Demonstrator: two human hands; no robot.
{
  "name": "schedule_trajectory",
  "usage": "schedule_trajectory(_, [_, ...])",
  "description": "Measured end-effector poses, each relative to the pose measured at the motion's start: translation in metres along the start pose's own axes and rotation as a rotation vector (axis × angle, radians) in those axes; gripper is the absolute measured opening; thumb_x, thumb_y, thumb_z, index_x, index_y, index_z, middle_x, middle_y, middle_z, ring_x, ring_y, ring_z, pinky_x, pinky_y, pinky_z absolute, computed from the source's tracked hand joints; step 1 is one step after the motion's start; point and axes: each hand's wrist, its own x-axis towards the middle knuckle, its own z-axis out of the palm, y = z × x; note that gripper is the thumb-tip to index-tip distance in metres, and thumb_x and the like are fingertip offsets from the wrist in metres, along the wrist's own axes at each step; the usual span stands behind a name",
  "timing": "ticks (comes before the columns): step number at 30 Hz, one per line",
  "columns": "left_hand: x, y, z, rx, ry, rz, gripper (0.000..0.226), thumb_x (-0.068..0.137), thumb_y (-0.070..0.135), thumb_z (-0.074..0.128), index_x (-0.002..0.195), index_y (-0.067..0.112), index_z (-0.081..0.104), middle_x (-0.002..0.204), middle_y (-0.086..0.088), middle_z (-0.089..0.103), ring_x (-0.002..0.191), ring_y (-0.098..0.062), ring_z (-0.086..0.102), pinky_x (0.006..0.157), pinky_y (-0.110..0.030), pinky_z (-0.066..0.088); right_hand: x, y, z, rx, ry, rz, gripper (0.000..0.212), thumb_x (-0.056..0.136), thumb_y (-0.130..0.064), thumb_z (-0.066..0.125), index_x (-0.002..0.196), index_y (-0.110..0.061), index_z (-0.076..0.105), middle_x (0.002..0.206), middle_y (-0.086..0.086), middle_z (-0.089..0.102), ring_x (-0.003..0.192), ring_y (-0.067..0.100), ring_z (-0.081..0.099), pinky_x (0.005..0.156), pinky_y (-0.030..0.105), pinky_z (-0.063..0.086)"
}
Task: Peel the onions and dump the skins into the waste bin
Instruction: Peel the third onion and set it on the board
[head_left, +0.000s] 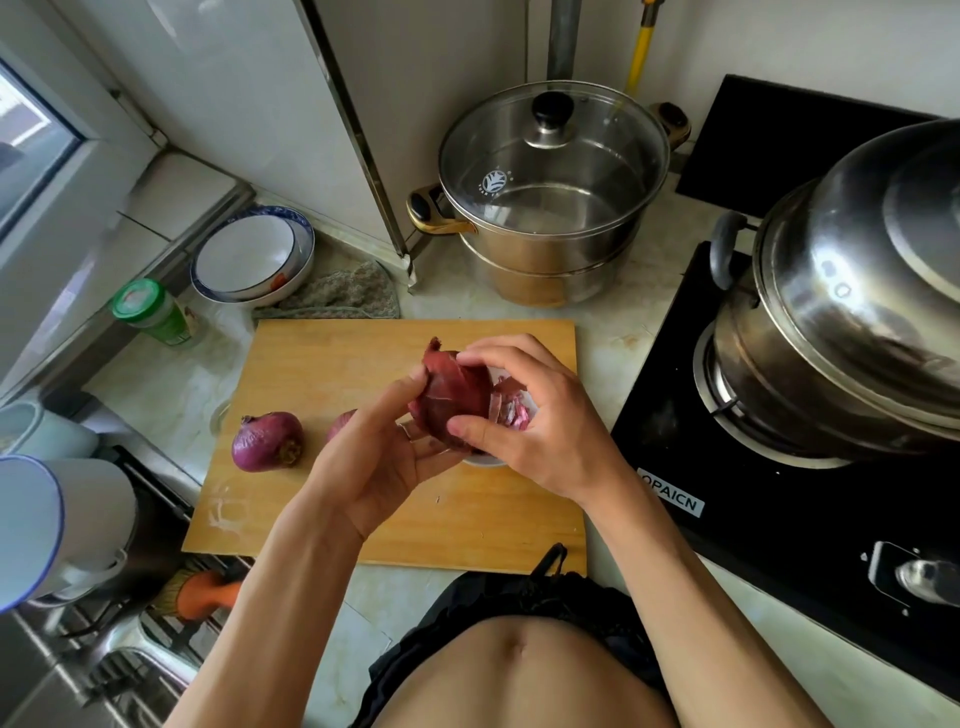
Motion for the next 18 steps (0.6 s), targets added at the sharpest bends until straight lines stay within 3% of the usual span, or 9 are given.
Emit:
schedule_trajectory(2, [-0.001, 0.0, 0.002, -0.027, 0.0, -0.007, 0.062, 0.085, 0.037, 0.07, 0.134, 0.0, 0.061, 0.122, -0.025, 0.069, 0.1, -0.032, 0.072, 0.087, -0.038, 0.063, 0.0, 0.0, 0.001, -0.002, 0.003, -0.005, 0.049, 0.078, -0.027, 0.083, 0.122, -0.014, 0.066, 0.127, -0.003, 0.057, 0.122, 0.007, 0.053, 0.101, 0.015, 0.042])
schedule_trajectory(8, [-0.003, -0.002, 0.01, -0.139, 0.005, 0.011, 0.06, 0.088, 0.031, 0.073, 0.137, -0.001, 0.059, 0.117, -0.022, 0.07, 0.093, -0.029, 0.074, 0.079, -0.033, 0.064, -0.002, 0.0, 0.006, -0.066, 0.166, -0.069, 0.036, 0.082, -0.021, 0.079, 0.114, -0.009, 0.069, 0.116, 0.0, 0.06, 0.111, 0.01, 0.058, 0.095, 0.027, 0.05])
schedule_trajectory(14, [-0.006, 0.001, 0.021, -0.09, 0.049, 0.038, 0.029, 0.086, 0.036, 0.068, 0.102, 0.016, 0.082, 0.106, -0.016, 0.074, 0.086, -0.024, 0.074, 0.076, -0.031, 0.064, -0.003, -0.003, 0.008, -0.118, 0.147, -0.1, 0.04, 0.08, -0.024, 0.081, 0.114, -0.009, 0.068, 0.111, -0.003, 0.057, 0.105, 0.013, 0.059, 0.09, 0.024, 0.05])
schedule_trajectory(18, [-0.008, 0.003, 0.024, -0.023, 0.045, 0.049, 0.025, 0.083, 0.037, 0.069, 0.098, 0.022, 0.083, 0.106, -0.011, 0.075, 0.082, -0.021, 0.073, 0.071, -0.029, 0.064, -0.003, -0.004, 0.006, -0.07, 0.144, -0.077, 0.036, 0.081, -0.02, 0.079, 0.113, -0.009, 0.068, 0.108, 0.001, 0.059, 0.102, 0.013, 0.06, 0.089, 0.023, 0.051])
